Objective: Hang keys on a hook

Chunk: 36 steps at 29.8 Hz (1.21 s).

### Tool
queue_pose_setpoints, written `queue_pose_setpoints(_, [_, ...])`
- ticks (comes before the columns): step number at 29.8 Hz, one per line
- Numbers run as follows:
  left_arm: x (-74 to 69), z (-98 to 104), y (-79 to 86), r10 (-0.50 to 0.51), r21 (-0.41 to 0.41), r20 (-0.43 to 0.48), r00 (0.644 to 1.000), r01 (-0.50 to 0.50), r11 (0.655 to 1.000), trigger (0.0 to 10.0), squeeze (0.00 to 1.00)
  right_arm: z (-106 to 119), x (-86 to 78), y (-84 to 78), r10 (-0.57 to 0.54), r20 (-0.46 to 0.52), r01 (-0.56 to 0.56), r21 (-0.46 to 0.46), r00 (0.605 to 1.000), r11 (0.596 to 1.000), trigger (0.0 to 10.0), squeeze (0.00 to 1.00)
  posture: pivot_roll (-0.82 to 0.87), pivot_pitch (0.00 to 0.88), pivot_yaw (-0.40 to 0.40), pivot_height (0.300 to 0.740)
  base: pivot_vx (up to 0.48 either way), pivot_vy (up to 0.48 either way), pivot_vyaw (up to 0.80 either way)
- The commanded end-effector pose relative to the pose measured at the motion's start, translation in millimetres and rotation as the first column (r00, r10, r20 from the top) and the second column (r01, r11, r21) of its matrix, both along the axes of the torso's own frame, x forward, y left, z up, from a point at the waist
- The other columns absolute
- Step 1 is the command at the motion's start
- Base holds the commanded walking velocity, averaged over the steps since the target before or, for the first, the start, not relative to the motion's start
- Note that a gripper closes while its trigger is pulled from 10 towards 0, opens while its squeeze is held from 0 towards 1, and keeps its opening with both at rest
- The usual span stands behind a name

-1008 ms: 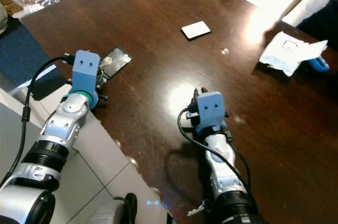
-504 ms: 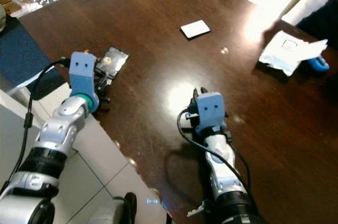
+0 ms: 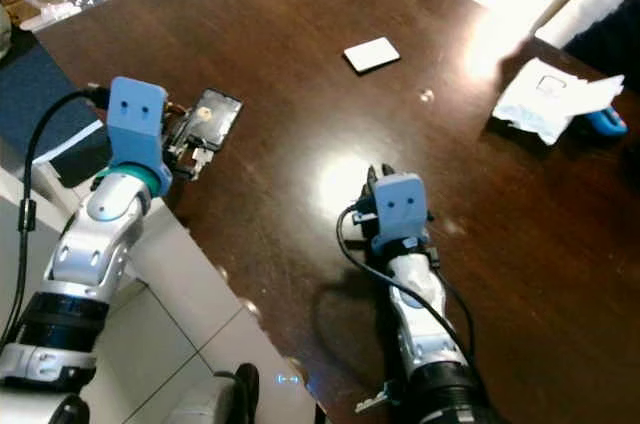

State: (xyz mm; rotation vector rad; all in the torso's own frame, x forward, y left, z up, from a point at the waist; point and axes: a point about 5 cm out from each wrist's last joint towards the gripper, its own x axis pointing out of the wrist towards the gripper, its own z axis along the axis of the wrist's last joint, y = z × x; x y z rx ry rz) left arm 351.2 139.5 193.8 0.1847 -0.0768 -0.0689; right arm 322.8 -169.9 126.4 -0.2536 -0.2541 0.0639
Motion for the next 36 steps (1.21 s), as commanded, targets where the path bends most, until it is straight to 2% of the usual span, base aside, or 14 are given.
queue_pose_setpoints(1, [-7.0, -11, -5.0, -0.016, 0.017, -0.049, 0.999, 0.017, 1.0, 10.0, 0.0, -25, -7.7, -2.9, -0.016, -0.111, 0.016, -0.003, 0.994, 1.0, 10.0, 0.0, 0.01, 0.224, 0.138, 0.74, 0.0, 0.0, 0.0])
queue_pose_setpoints(2, [-9.5, -14, -8.1, -0.023, 0.018, -0.059, 0.998, 0.024, 1.0, 10.0, 0.0, -25, -7.8, -3.0, -0.017, -0.111, 0.017, -0.002, 0.994, 1.0, 10.0, 0.0, 0.01, 0.224, 0.138, 0.74, 0.0, 0.0, 0.0])
queue_pose_setpoints(3, [-12.5, -19, -13.5, -0.03, 0.02, -0.076, 0.997, 0.032, 0.999, 10.0, 1.0, -25, -7.8, -2.6, -0.016, -0.111, 0.016, -0.002, 0.994, 1.0, 10.0, 0.0, 0.01, 0.225, 0.137, 0.74, 0.0, 0.0, 0.0])
queue_pose_setpoints(4, [-14.6, -25, -19.1, -0.024, 0.027, -0.092, 0.995, 0.027, 0.999, 10.0, 1.0, -25, -7.7, -1.9, -0.014, -0.112, 0.014, -0.002, 0.994, 1.0, 10.0, 0.0, 0.01, 0.227, 0.135, 0.74, 0.0, 0.0, 0.0])
queue_pose_setpoints(8, [-15.6, -28, -22.6, -0.018, 0.034, -0.101, 0.995, 0.022, 0.999, 10.0, 1.0, -26, -7.6, -1.3, -0.013, -0.113, 0.013, -0.003, 0.993, 1.0, 10.0, 0.0, 0.01, 0.227, 0.135, 0.74, 0.0, 0.0, 0.0])
queue_pose_setpoints(9, [-13.9, -34, -26.8, 0.014, 0.029, -0.129, 0.992, -0.01, 1.0, 10.0, 0.76, -25, -7.1, -0.5, -0.01, -0.114, 0.01, -0.002, 0.993, 1.0, 10.0, 0.0, 0.01, 0.228, 0.133, 0.74, 0.0, 0.0, 0.0])
queue_pose_setpoints(10, [-12.2, -38, -29.1, 0.043, 0.026, -0.148, 0.988, -0.04, 0.999, 10.0, 0.11, -25, -6.8, 0.0, -0.008, -0.114, 0.008, -0.002, 0.993, 1.0, 10.0, 0.0, 0.01, 0.228, 0.133, 0.74, 0.0, 0.0, 0.0])
queue_pose_setpoints(11, [-9.5, -41, -30.6, 0.076, 0.025, -0.16, 0.984, -0.073, 0.997, 10.0, 0.0, -25, -6.5, 0.3, -0.007, -0.114, 0.006, -0.002, 0.993, 1.0, 10.0, 0.0, 0.01, 0.228, 0.133, 0.74, 0.0, 0.0, 0.0])
queue_pose_setpoints(15, [-5.1, -42, -29.3, 0.156, 0.012, -0.171, 0.973, -0.156, 0.988, 10.0, 0.0, -25, -7.2, 0.8, -0.005, -0.113, 0.004, -0.003, 0.994, 1.0, 10.0, 0.0, 0.01, 0.23, 0.133, 0.74, 0.0, 0.0, 0.0])
queue_pose_setpoints(22, [-4.8, -42, -28.2, 0.17, -0.002, -0.195, 0.966, -0.174, 0.985, 10.0, 0.0, -26, -8.4, 0.6, -0.007, -0.116, 0.007, -0.002, 0.993, 1.0, 10.0, 0.0, 0.01, 0.232, 0.136, 0.74, 0.0, 0.0, 0.0])
queue_pose_setpoints(23, [-3.8, -45, -26.4, 0.198, -0.015, -0.218, 0.956, -0.206, 0.978, 10.0, 0.0, -26, -8.5, 0.6, -0.007, -0.117, 0.007, -0.002, 0.993, 1.0, 10.0, 0.0, 0.01, 0.232, 0.136, 0.74, 0.0, 0.0, 0.0])
queue_pose_setpoints(26, [-2.3, -47, -28.2, 0.199, -0.042, -0.241, 0.95, -0.215, 0.976, 10.0, 0.0, -26, -8.2, 0.7, -0.006, -0.118, 0.005, -0.002, 0.993, 1.0, 10.0, 0.0, 0.01, 0.233, 0.135, 0.74, 0.0, 0.0, 0.0])
queue_pose_setpoints(36, [-1.9, -46, -31.2, 0.188, -0.056, -0.248, 0.95, -0.208, 0.976, 10.0, 0.0, -27, -7.9, 1.3, -0.004, -0.118, 0.003, -0.002, 0.993, 1.0, 10.0, 0.0, 0.01, 0.233, 0.135, 0.74, 0.0, 0.0, 0.0])
